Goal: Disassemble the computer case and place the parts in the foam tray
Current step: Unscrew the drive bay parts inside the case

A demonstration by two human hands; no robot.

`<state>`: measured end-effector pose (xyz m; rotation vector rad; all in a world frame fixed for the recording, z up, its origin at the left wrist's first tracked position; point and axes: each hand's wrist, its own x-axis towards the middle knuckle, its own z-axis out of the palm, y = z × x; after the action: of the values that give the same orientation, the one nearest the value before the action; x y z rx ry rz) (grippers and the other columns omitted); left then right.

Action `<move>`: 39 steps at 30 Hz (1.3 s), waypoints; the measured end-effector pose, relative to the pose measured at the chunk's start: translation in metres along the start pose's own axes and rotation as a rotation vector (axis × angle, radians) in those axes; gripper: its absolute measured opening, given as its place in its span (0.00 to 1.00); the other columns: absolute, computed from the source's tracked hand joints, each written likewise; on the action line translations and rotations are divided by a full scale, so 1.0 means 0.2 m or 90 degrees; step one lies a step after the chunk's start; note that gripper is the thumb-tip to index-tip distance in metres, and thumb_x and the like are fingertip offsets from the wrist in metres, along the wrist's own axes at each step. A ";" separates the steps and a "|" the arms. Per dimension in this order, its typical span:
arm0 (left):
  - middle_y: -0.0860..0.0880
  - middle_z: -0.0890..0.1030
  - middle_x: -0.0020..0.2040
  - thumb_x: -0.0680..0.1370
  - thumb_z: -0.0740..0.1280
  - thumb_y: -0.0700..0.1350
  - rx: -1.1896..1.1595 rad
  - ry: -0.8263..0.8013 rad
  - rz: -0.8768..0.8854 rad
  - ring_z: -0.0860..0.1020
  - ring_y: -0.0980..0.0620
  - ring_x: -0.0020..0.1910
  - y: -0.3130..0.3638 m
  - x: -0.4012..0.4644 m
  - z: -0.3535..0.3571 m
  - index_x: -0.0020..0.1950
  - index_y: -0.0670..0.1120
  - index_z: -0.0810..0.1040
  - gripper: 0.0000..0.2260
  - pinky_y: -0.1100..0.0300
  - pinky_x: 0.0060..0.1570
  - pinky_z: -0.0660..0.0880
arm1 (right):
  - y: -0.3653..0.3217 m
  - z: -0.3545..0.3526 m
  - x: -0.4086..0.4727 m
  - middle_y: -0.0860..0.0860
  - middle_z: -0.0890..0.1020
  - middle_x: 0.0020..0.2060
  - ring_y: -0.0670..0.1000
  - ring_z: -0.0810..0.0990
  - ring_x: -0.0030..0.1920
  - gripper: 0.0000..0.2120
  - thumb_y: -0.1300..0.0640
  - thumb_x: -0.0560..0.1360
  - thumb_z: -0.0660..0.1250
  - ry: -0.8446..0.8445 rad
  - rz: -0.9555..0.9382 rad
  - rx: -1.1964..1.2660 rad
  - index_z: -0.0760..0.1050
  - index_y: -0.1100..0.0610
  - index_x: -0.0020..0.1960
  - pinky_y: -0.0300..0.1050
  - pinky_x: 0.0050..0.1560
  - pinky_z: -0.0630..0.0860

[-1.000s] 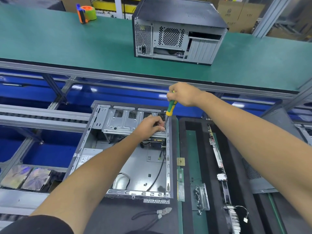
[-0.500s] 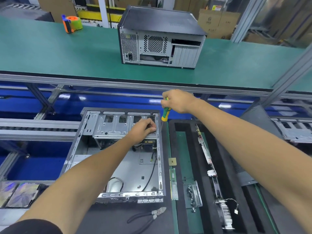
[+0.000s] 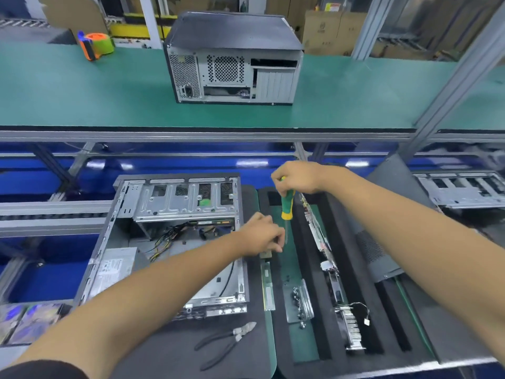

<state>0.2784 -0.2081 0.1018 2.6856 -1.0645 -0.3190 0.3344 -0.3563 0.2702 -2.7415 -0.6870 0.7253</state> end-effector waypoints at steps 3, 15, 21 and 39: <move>0.55 0.84 0.49 0.79 0.68 0.60 0.046 -0.083 0.012 0.73 0.51 0.58 0.13 0.08 0.10 0.54 0.53 0.83 0.12 0.54 0.58 0.62 | 0.10 0.06 -0.08 0.57 0.83 0.44 0.55 0.75 0.41 0.06 0.59 0.74 0.67 -0.023 -0.006 0.043 0.78 0.56 0.38 0.60 0.48 0.75; 0.54 0.83 0.50 0.86 0.57 0.56 0.010 -0.152 -0.086 0.75 0.48 0.55 0.30 0.15 0.19 0.61 0.55 0.81 0.14 0.52 0.61 0.63 | 0.28 0.18 -0.22 0.54 0.84 0.44 0.54 0.76 0.41 0.07 0.55 0.74 0.67 -0.039 -0.022 0.028 0.75 0.54 0.37 0.54 0.43 0.71; 0.48 0.85 0.45 0.86 0.56 0.40 -0.459 0.083 -0.265 0.79 0.56 0.39 0.24 -0.01 0.04 0.60 0.45 0.80 0.13 0.58 0.44 0.77 | 0.12 0.08 -0.14 0.54 0.84 0.44 0.56 0.79 0.44 0.08 0.48 0.70 0.65 0.049 -0.089 0.088 0.75 0.52 0.37 0.58 0.49 0.76; 0.40 0.77 0.65 0.85 0.64 0.41 -1.244 0.842 -0.428 0.79 0.44 0.65 -0.05 -1.05 -0.09 0.80 0.39 0.55 0.27 0.51 0.63 0.78 | -0.91 0.73 0.11 0.51 0.79 0.40 0.54 0.76 0.40 0.05 0.54 0.74 0.64 0.404 -0.193 0.449 0.72 0.55 0.46 0.56 0.42 0.74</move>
<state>0.1397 -0.0530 0.1399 0.7713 0.5313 0.2616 0.2066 -0.1744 0.1956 -1.9746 -0.5365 -0.0108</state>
